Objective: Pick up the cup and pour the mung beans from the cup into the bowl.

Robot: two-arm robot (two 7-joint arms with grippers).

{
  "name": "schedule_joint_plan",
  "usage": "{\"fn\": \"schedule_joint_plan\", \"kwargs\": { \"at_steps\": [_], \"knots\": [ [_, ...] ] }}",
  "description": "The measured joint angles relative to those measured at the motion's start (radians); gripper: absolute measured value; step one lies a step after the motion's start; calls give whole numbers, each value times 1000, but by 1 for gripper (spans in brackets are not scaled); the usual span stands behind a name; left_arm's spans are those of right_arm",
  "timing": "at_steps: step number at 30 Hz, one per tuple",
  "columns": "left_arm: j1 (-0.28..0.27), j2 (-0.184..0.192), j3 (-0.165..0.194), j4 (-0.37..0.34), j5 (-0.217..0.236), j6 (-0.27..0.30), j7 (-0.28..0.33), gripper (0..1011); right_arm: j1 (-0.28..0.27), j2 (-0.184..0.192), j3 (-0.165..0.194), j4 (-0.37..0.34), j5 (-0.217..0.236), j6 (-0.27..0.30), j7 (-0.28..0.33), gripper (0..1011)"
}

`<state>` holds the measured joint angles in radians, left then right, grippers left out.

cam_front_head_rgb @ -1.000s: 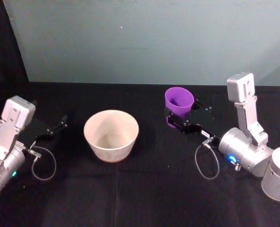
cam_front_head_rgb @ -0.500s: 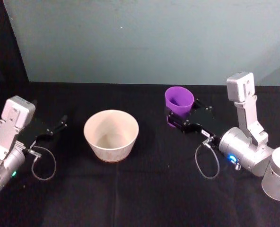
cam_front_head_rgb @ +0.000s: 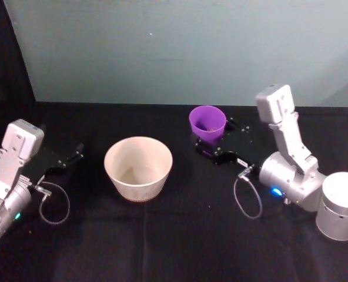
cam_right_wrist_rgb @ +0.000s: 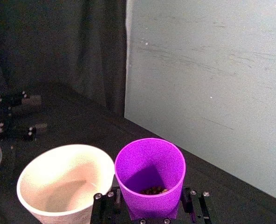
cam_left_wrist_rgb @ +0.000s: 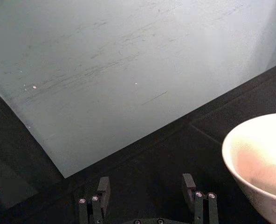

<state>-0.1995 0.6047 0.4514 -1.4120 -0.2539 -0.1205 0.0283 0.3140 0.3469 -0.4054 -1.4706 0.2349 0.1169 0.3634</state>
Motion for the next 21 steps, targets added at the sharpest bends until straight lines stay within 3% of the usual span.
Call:
{"fn": "schedule_joint_plan", "kwargs": {
  "at_steps": [21],
  "knots": [
    [0, 0, 0, 0, 0, 0, 0, 1011, 110, -38, -204, -24, -396, 119, -98, 726]
  ]
}}
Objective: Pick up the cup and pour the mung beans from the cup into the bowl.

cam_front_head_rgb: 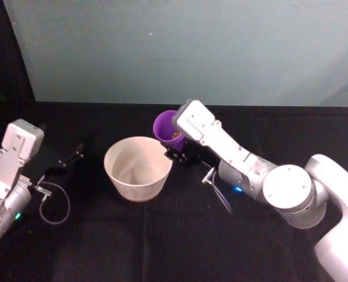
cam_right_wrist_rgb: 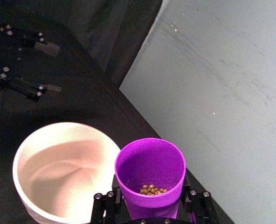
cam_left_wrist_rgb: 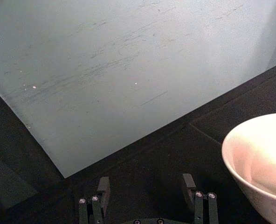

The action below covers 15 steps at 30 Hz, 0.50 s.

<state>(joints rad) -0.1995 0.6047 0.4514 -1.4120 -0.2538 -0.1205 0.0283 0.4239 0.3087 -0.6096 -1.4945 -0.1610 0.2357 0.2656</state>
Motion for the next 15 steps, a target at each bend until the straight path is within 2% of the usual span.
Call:
{"fn": "schedule_joint_plan", "kwargs": {
  "at_steps": [3, 6, 7, 9, 10, 11, 15],
  "knots": [
    [0, 0, 0, 0, 0, 0, 0, 1011, 6, -4, -16, -2, -34, 7, -6, 726],
    [0, 0, 0, 0, 0, 0, 0, 1011, 19, -8, -47, -3, -96, 23, -12, 726],
    [0, 0, 0, 0, 0, 0, 0, 1011, 19, -8, -47, -3, -96, 23, -12, 726],
    [0, 0, 0, 0, 0, 0, 0, 1011, 29, -9, -72, -5, -149, 42, -19, 726],
    [0, 0, 0, 0, 0, 0, 0, 1011, 29, -9, -72, -5, -149, 42, -19, 726],
    [0, 0, 0, 0, 0, 0, 0, 1011, 36, -10, -89, -6, -179, 53, -22, 726],
    [0, 0, 0, 0, 0, 0, 0, 1011, 58, -12, -127, -1, -250, 79, -23, 726]
  ]
}}
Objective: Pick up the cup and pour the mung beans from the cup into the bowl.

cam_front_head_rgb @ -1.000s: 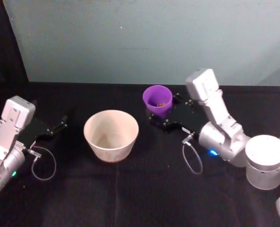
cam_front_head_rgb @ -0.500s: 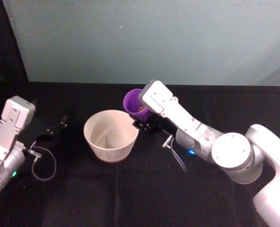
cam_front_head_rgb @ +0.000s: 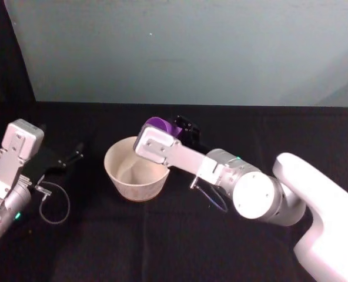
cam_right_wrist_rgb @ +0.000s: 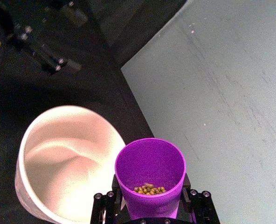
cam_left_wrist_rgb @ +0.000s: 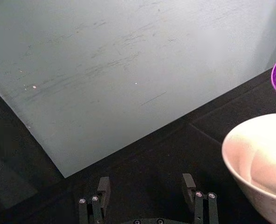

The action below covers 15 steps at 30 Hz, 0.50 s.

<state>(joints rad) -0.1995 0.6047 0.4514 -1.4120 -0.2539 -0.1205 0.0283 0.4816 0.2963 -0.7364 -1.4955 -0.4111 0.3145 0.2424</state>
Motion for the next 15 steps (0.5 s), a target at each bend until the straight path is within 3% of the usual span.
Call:
{"fn": "schedule_joint_plan", "kwargs": {
  "at_steps": [7, 15],
  "knots": [
    [0, 0, 0, 0, 0, 0, 0, 1011, 45, -9, -54, 22, -105, 34, 25, 726],
    [0, 0, 0, 0, 0, 0, 0, 1011, 82, -20, -93, 41, -187, 57, 54, 724]
  ]
}}
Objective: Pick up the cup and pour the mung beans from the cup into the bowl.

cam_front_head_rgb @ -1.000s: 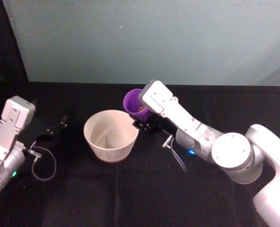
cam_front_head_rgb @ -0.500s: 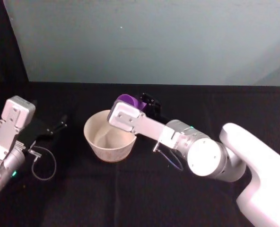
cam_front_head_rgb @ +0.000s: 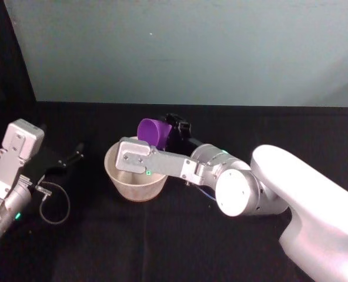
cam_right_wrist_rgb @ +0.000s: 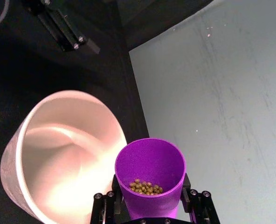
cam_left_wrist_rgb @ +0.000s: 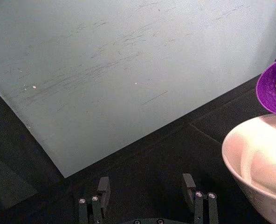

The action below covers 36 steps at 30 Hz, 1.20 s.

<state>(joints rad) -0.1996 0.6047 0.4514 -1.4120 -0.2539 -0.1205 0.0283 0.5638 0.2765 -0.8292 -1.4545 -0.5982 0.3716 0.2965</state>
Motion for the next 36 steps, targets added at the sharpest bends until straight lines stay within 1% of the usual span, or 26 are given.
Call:
{"fn": "schedule_joint_plan", "kwargs": {
  "at_steps": [2, 3, 8, 11, 16, 20, 25, 36],
  "knots": [
    [0, 0, 0, 0, 0, 0, 0, 1011, 9, -2, -10, 5, -23, 8, 8, 726],
    [0, 0, 0, 0, 0, 0, 0, 1011, 9, -2, -10, 5, -23, 8, 8, 726],
    [0, 0, 0, 0, 0, 0, 0, 1011, 20, -7, -22, 8, -68, 24, 26, 726],
    [0, 0, 0, 0, 0, 0, 0, 1011, 23, -8, -24, 8, -82, 29, 31, 726],
    [0, 0, 0, 0, 0, 0, 0, 1012, 30, -9, -38, 2, -124, 44, 43, 726],
    [0, 0, 0, 0, 0, 0, 0, 1011, 32, -10, -45, -1, -149, 50, 51, 726],
    [0, 0, 0, 0, 0, 0, 0, 1011, 36, -12, -53, -2, -175, 53, 63, 726],
    [0, 0, 0, 0, 0, 0, 0, 1011, 46, -15, -84, -6, -255, 72, 107, 726]
  ]
}}
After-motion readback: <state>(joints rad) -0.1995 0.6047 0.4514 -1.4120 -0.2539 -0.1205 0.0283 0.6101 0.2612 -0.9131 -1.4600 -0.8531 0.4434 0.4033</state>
